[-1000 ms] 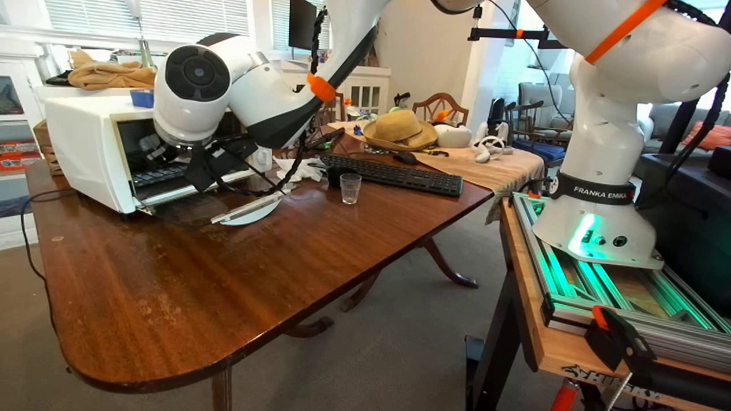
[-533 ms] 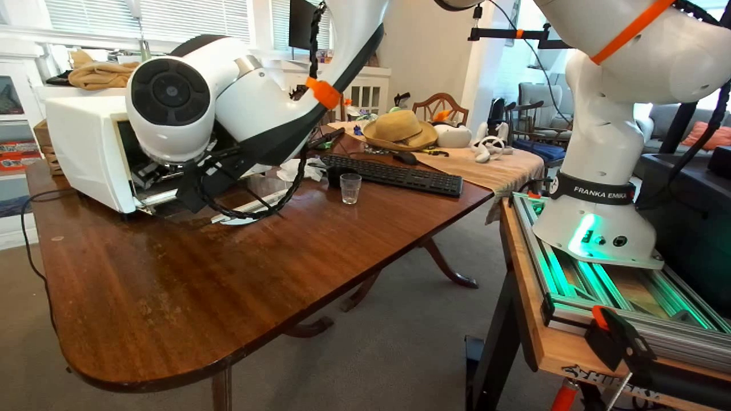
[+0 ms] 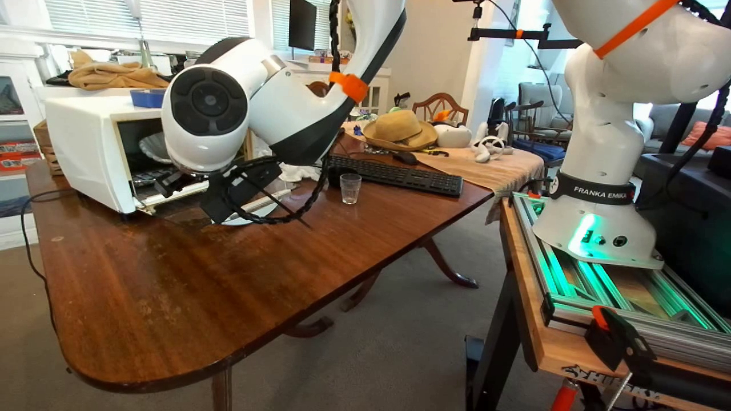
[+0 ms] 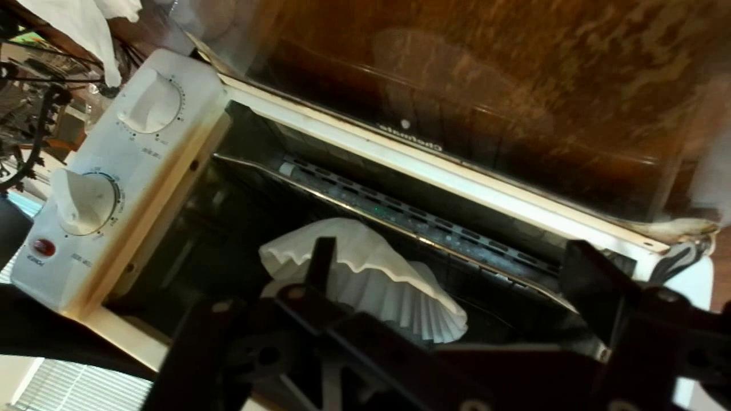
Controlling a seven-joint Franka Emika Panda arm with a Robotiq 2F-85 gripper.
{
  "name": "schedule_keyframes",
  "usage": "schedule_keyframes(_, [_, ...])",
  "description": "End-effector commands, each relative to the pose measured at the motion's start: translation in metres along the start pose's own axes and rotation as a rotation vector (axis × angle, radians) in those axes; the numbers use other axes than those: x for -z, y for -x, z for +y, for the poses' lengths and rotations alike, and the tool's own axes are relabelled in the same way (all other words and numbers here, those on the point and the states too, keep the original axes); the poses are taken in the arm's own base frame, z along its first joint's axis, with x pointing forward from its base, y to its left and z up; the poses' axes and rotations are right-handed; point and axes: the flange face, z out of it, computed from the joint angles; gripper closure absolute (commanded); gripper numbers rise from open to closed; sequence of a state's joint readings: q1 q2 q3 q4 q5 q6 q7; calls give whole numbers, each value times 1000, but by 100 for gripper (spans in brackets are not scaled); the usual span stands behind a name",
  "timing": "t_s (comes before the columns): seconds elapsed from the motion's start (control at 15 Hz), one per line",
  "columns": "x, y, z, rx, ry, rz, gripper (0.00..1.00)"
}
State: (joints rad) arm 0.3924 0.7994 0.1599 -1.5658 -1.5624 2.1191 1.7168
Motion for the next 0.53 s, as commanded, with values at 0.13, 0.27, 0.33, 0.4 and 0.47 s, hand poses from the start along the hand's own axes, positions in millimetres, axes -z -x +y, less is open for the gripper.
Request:
schedule_keyframes(0.13, [2,0,2,0,1,-1,0])
schedule_keyframes(0.27, [2,0,2,0,1,-1,0])
schedule_keyframes(0.33, [3,0,0,9,2,-4,0])
schedule_keyframes(0.4, [7,2,-2,12,-3,-6,0])
schedule_keyframes(0.47, [13,6,-6,7,-32,-6,0])
